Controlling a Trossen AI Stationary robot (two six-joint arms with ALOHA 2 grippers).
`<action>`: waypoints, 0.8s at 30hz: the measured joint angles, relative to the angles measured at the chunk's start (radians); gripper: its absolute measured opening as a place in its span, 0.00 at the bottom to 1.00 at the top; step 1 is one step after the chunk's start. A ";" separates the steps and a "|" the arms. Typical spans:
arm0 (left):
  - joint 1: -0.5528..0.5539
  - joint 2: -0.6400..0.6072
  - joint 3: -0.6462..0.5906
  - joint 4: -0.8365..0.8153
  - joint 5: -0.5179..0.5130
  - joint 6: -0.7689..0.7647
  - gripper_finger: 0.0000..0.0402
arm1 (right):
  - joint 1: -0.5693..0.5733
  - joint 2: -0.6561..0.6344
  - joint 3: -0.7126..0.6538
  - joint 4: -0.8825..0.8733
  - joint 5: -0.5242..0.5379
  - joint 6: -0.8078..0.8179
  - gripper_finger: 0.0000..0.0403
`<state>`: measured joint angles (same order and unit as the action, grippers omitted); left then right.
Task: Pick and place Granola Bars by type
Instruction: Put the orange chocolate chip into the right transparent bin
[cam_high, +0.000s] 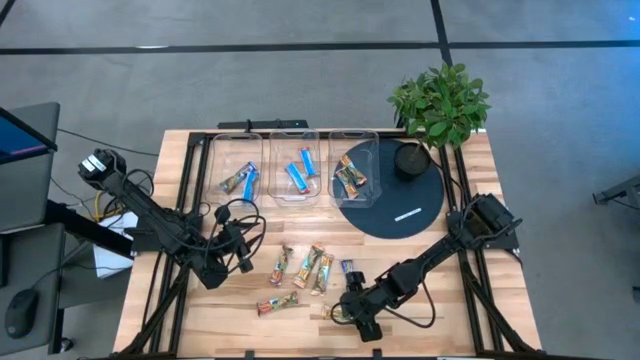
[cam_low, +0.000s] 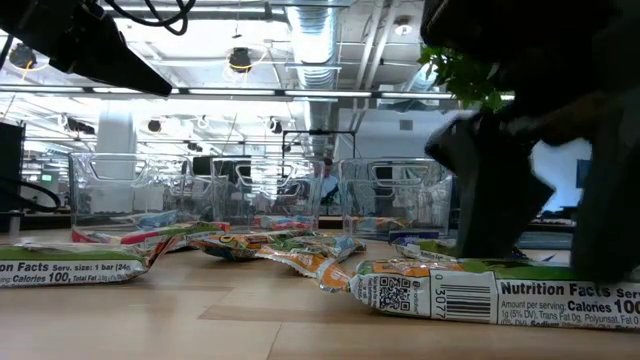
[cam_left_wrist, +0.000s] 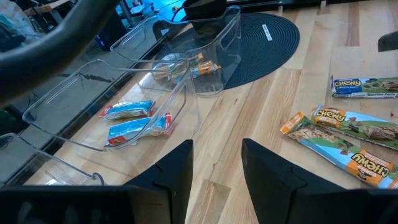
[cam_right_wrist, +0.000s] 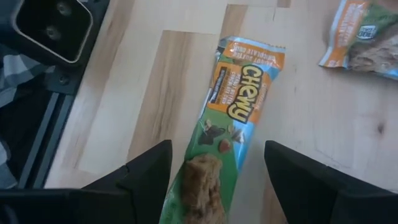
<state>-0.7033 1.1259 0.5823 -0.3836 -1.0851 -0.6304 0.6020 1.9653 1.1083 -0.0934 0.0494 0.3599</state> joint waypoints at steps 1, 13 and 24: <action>0.000 0.000 0.000 0.000 0.000 0.000 0.33 | -0.002 0.015 0.001 0.005 0.001 0.001 0.62; 0.000 0.000 0.000 -0.001 -0.002 0.001 0.33 | -0.008 0.046 0.003 0.009 0.004 -0.015 0.60; 0.000 0.000 0.000 -0.002 -0.002 0.002 0.33 | -0.020 0.048 0.002 -0.016 0.032 -0.044 0.32</action>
<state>-0.7033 1.1259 0.5823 -0.3859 -1.0870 -0.6289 0.5819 2.0129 1.1103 -0.1095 0.0814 0.3160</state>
